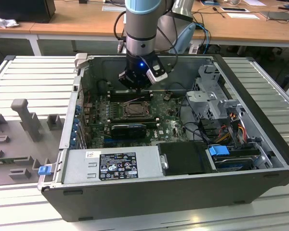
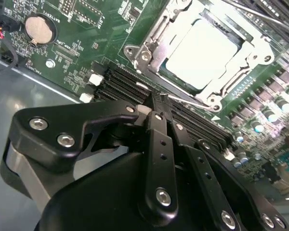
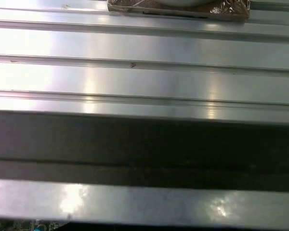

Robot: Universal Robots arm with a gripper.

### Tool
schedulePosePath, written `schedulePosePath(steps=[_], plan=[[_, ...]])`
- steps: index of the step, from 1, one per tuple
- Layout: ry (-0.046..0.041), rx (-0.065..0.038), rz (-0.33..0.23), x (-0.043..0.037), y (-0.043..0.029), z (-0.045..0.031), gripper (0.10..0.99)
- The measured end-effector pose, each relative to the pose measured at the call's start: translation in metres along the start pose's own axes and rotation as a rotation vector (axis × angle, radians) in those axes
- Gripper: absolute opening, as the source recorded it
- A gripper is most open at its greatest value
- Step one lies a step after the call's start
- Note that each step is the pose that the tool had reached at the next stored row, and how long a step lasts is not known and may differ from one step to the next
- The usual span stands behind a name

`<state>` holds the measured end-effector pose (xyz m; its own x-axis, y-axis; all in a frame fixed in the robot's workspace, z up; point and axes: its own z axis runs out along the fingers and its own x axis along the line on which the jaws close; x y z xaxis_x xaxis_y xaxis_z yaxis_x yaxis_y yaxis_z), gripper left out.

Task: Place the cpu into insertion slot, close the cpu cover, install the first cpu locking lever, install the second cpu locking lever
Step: 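Install the first cpu locking lever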

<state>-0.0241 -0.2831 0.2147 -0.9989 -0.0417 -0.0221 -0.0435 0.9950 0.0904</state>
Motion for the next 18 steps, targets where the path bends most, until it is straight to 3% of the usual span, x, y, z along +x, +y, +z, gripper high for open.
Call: schedulePosePath(steps=[10,18], plan=[[0.0,0.002,0.0,-0.0035,-0.001,0.0098,0.106],[0.0001,0.005,0.0,-0.0036,-0.0015,0.011,0.106]])
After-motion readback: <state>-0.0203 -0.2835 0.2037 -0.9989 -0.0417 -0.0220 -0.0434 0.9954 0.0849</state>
